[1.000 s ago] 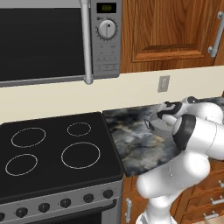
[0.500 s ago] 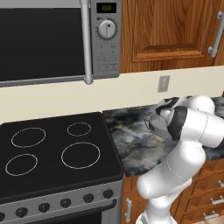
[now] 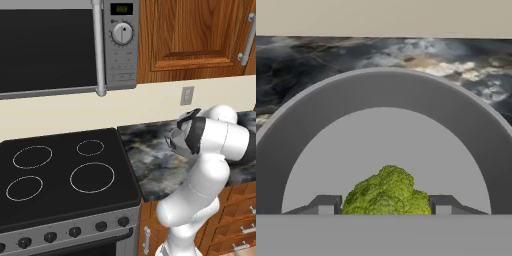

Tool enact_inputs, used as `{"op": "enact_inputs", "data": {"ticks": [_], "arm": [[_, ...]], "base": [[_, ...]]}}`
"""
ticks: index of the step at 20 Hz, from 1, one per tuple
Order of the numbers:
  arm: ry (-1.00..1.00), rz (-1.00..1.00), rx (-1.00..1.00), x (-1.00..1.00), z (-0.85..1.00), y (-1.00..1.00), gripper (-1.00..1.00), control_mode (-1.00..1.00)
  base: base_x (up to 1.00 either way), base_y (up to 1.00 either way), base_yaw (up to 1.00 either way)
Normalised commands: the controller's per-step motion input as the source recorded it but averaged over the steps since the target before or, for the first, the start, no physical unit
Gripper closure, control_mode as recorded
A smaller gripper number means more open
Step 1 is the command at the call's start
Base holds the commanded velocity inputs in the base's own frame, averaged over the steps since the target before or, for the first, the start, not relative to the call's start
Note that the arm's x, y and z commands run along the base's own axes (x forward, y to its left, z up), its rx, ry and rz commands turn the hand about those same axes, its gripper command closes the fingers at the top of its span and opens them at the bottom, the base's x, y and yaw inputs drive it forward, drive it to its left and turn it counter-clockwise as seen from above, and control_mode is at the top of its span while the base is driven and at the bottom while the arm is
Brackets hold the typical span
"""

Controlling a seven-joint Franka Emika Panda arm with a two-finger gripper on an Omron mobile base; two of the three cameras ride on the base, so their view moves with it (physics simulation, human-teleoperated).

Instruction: Turn on the sink faucet. Then move the broccoli from the counter to the sink. Turn off the sink. Move the vegetable from the sink to the pot next to the stove. Finally move the pot to the rear left burner.

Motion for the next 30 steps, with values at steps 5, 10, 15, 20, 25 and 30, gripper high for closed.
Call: {"op": "enact_inputs", "data": {"ticks": [5, 10, 15, 20, 25, 30], "arm": [[0.06, 0.0, 0.0, 0.12, -0.09, 0.0, 1.0, -1.0], [0.07, 0.0, 0.0, 0.13, -0.03, 0.0, -1.0, -1.0], [0.0, 0.03, 0.01, 0.02, 0.0, 0.0, -1.0, -1.0], [0.0, 0.03, 0.02, 0.0, 0.0, 0.0, -1.0, -1.0], [0.0, 0.03, 0.02, 0.0, 0.01, 0.0, -1.0, -1.0], [0.0, 0.01, 0.0, -0.09, 0.14, 0.0, -1.0, -1.0]], "base": [[0.0, 0.0, 0.0], [0.0, 0.0, 0.0], [0.0, 0.0, 0.0], [0.0, 0.0, 0.0], [0.0, 0.0, 0.0], [0.0, 0.0, 0.0]]}}
